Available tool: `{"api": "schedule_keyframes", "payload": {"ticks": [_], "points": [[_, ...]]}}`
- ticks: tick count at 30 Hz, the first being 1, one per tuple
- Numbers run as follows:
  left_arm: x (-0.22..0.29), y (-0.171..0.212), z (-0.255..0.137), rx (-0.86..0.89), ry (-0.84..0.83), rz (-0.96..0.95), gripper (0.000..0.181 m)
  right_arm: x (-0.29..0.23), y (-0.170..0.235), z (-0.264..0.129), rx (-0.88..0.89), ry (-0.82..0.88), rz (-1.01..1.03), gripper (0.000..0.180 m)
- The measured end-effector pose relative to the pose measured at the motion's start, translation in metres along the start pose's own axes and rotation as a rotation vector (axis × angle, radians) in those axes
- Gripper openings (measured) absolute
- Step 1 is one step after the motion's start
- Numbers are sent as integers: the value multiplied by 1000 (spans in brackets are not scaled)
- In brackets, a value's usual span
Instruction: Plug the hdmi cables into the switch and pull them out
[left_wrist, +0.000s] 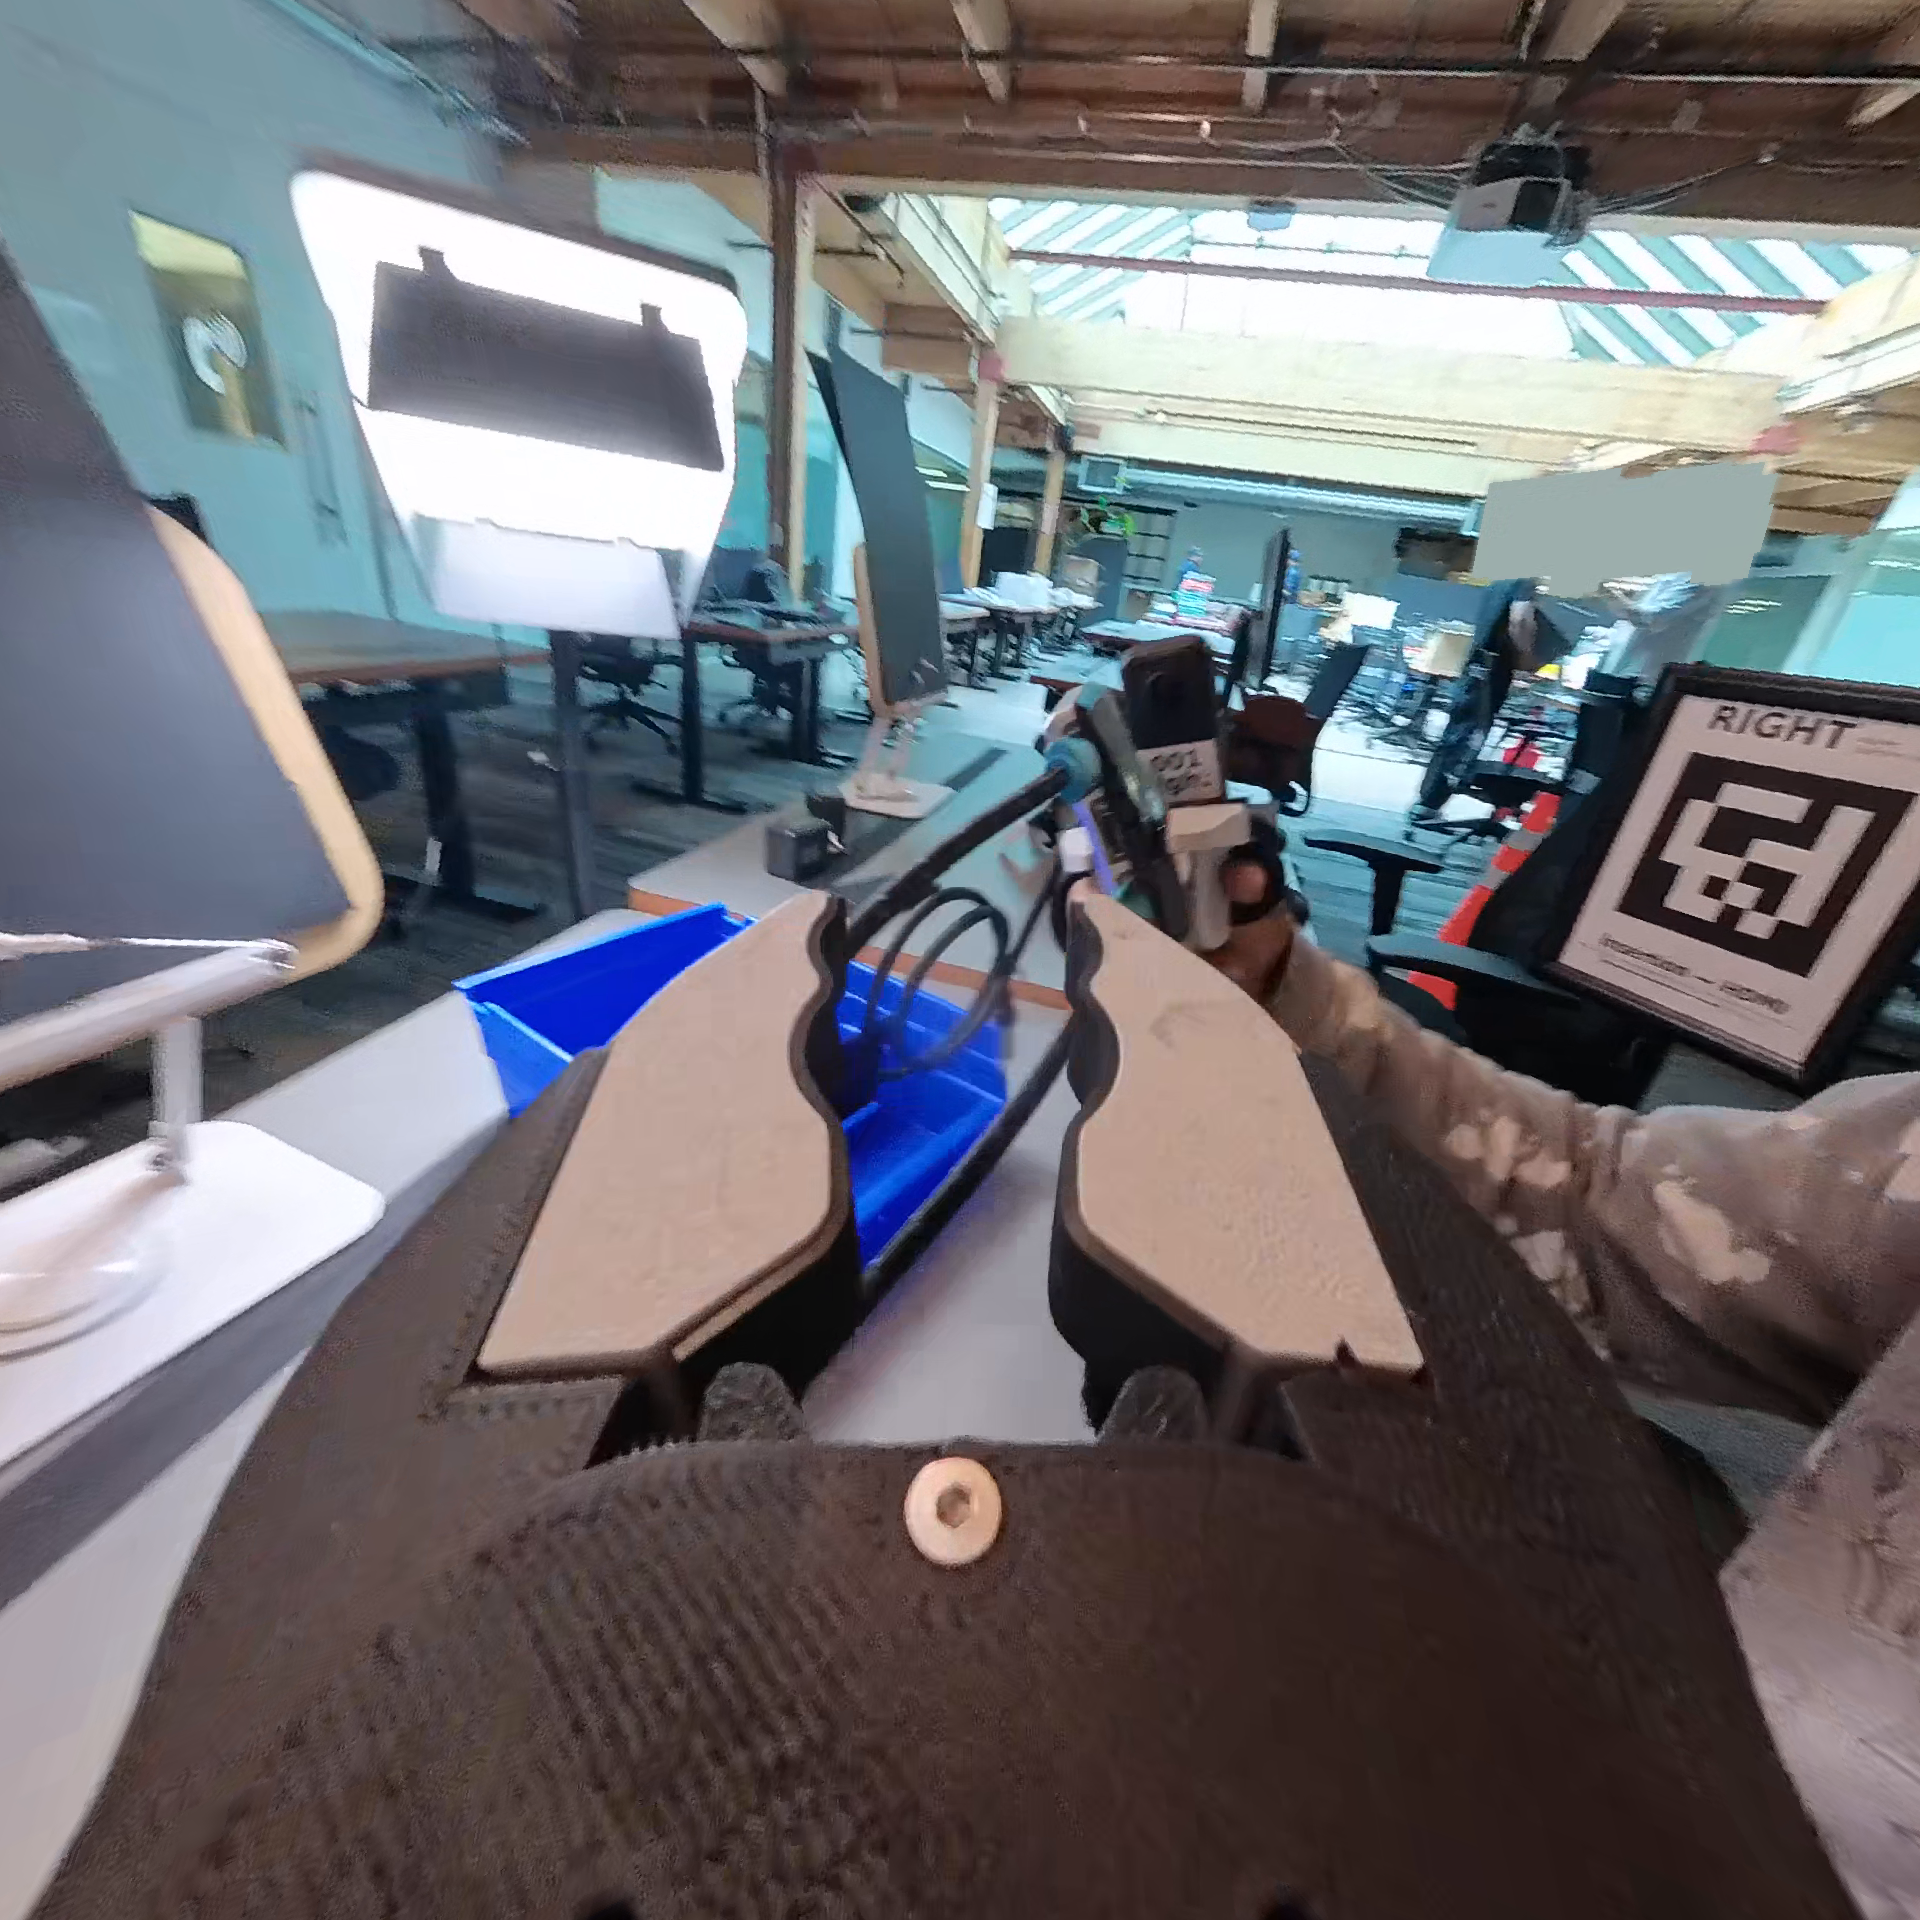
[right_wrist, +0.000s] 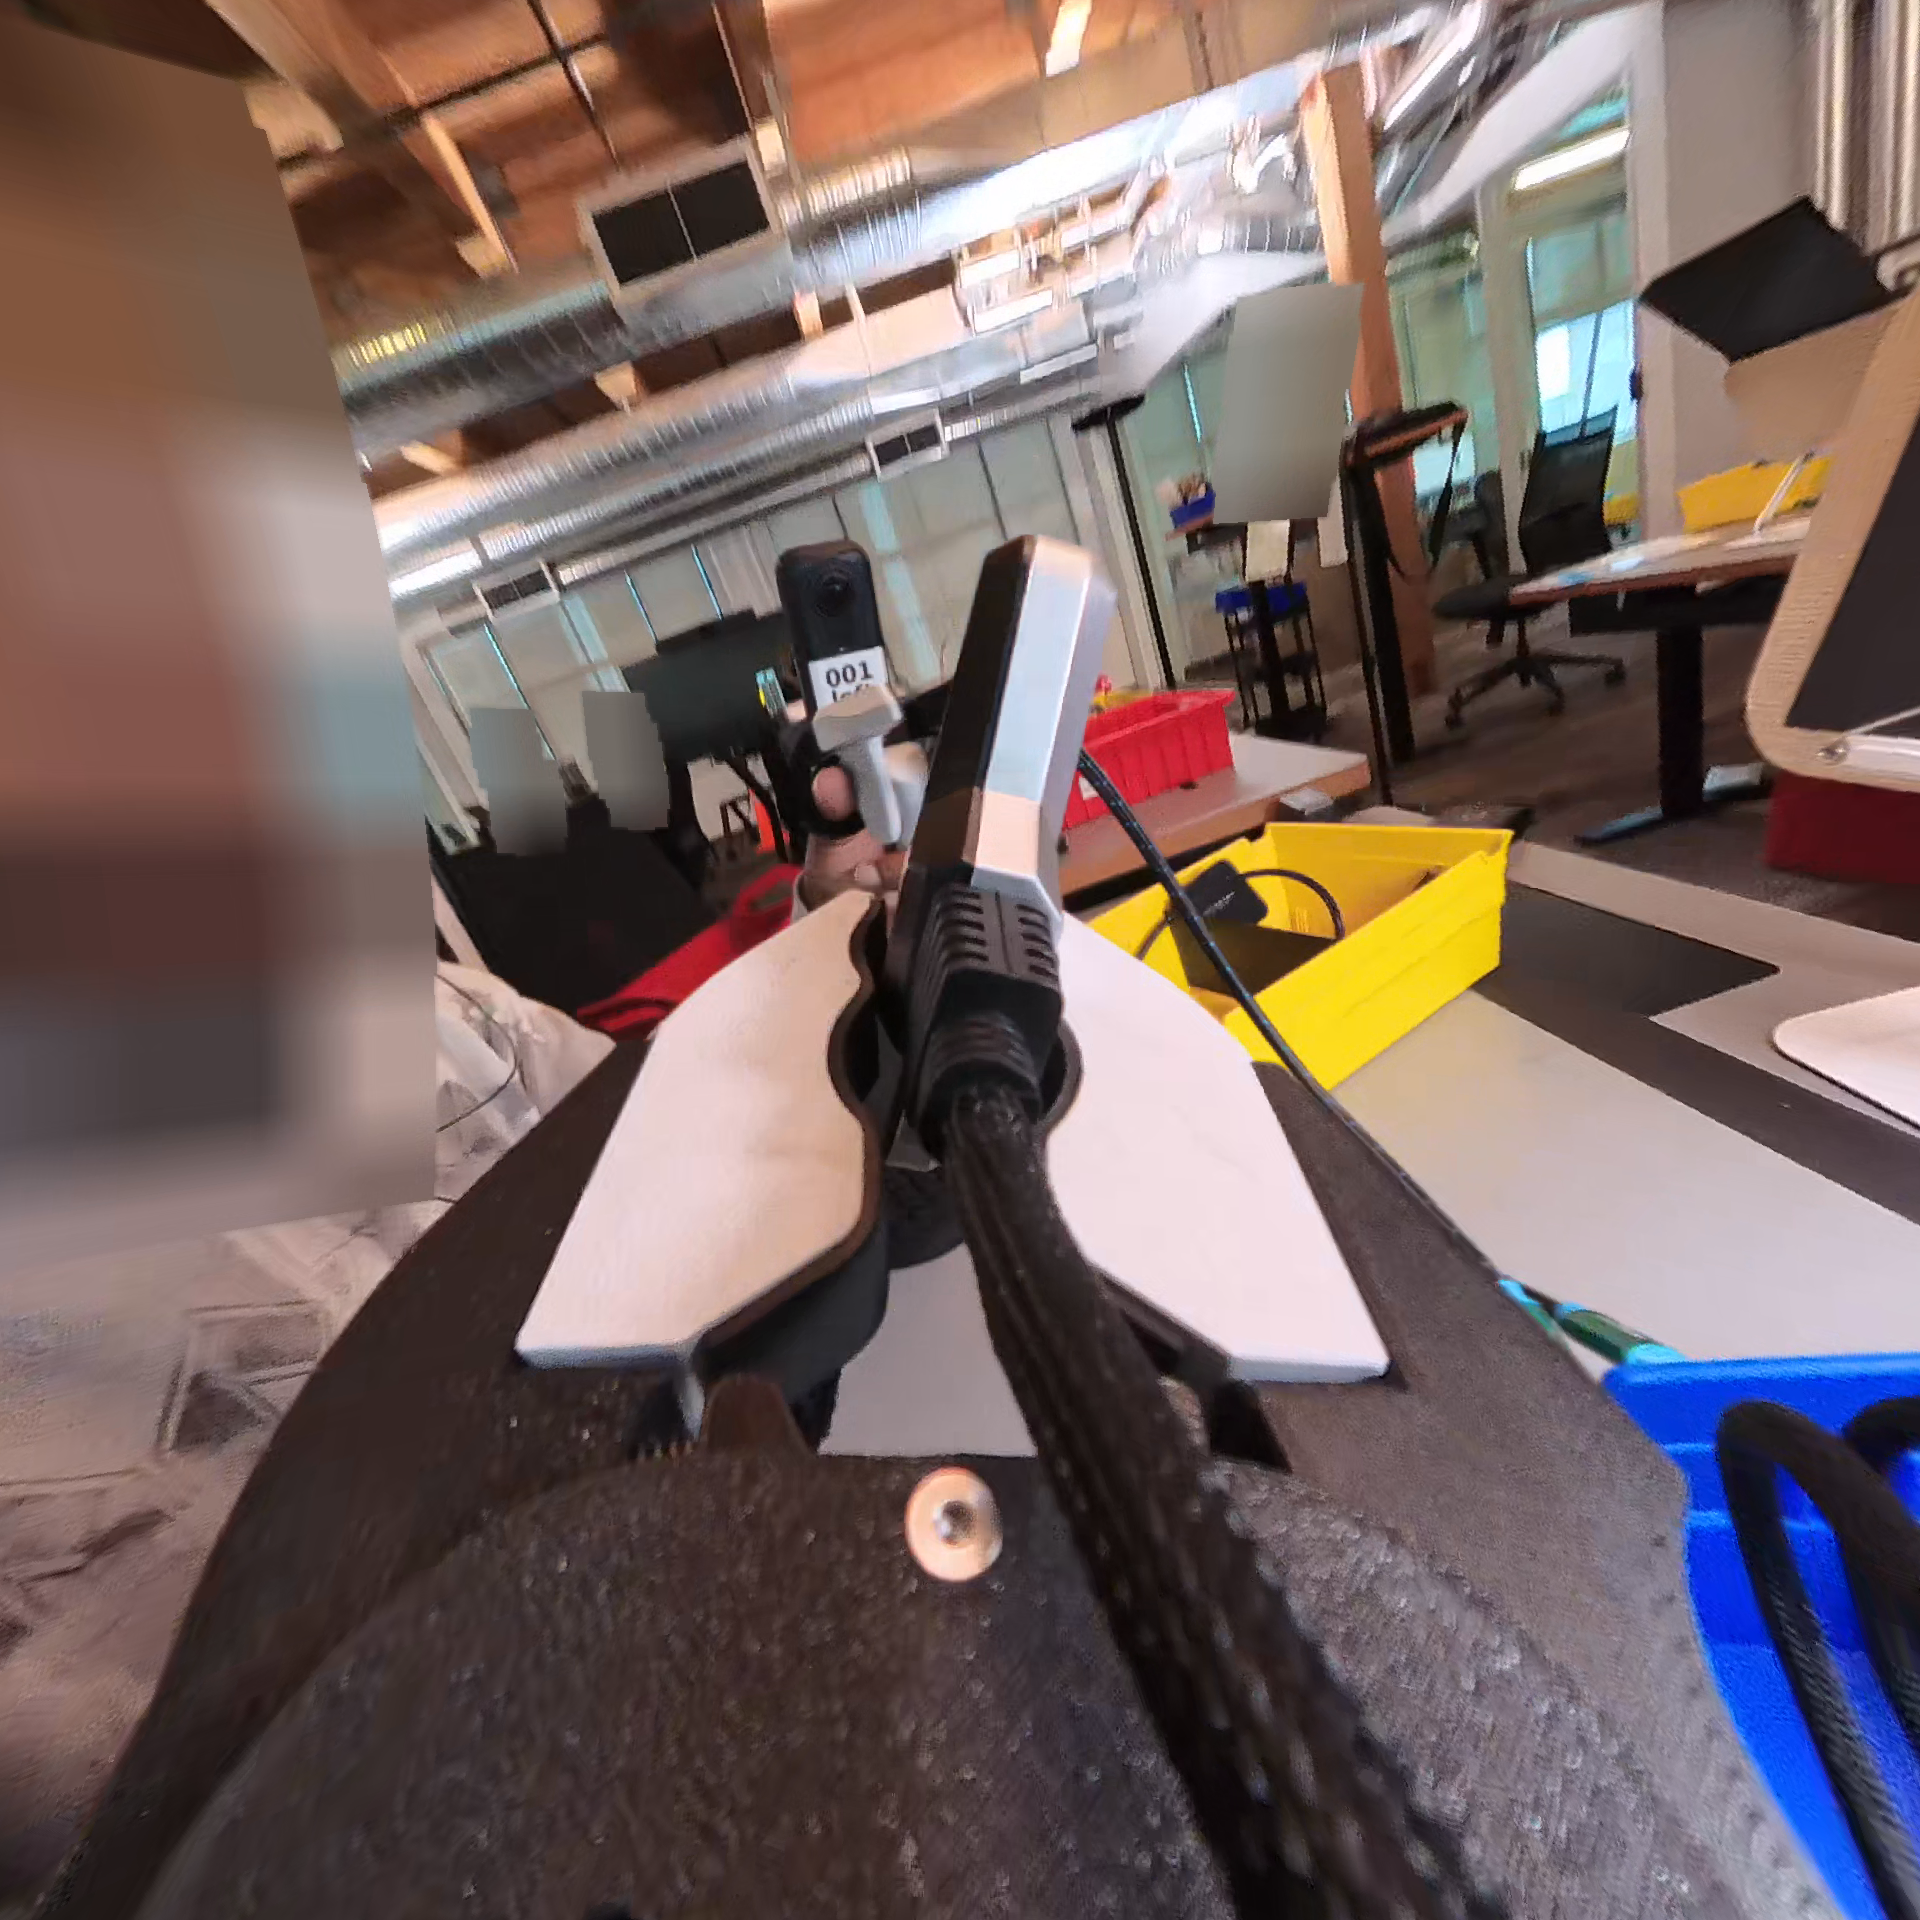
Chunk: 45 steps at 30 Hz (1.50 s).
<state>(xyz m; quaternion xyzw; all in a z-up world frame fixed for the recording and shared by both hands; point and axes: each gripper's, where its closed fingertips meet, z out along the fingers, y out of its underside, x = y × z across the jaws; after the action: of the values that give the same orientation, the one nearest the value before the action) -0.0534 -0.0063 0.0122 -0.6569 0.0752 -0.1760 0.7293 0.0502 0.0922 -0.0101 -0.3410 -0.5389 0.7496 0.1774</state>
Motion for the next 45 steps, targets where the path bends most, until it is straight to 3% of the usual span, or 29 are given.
{"api": "schedule_keyframes", "payload": {"ticks": [4, 8, 14, 17, 23, 29, 36, 45], "points": [[-10, -21, -24, 61, -72, 43, 39, -4, -37, 7, -195, 50, -70, 25], [-12, -28, -34, 78, -98, 58, 39, 25, -72, 7, -375, 171, -141, 25], [-16, -34, -43, 94, -130, 85, 38, 48, -131, -5, -421, 309, -237, 24], [-20, -33, -44, 94, -132, 69, 37, 61, -139, -17, -466, 376, -273, 24], [-29, -29, -43, 88, -155, 74, 36, 40, -167, -27, -321, 308, -297, 25], [-34, -18, -33, 57, -150, 57, 36, 2, -207, -41, -65, 206, -275, 24], [-33, -12, -27, 39, -139, 50, 36, 43, -182, -60, -239, 395, -344, 23], [-35, -9, -26, 31, -143, 56, 35, 149, -92, -87, -648, 641, -259, 23]]}}
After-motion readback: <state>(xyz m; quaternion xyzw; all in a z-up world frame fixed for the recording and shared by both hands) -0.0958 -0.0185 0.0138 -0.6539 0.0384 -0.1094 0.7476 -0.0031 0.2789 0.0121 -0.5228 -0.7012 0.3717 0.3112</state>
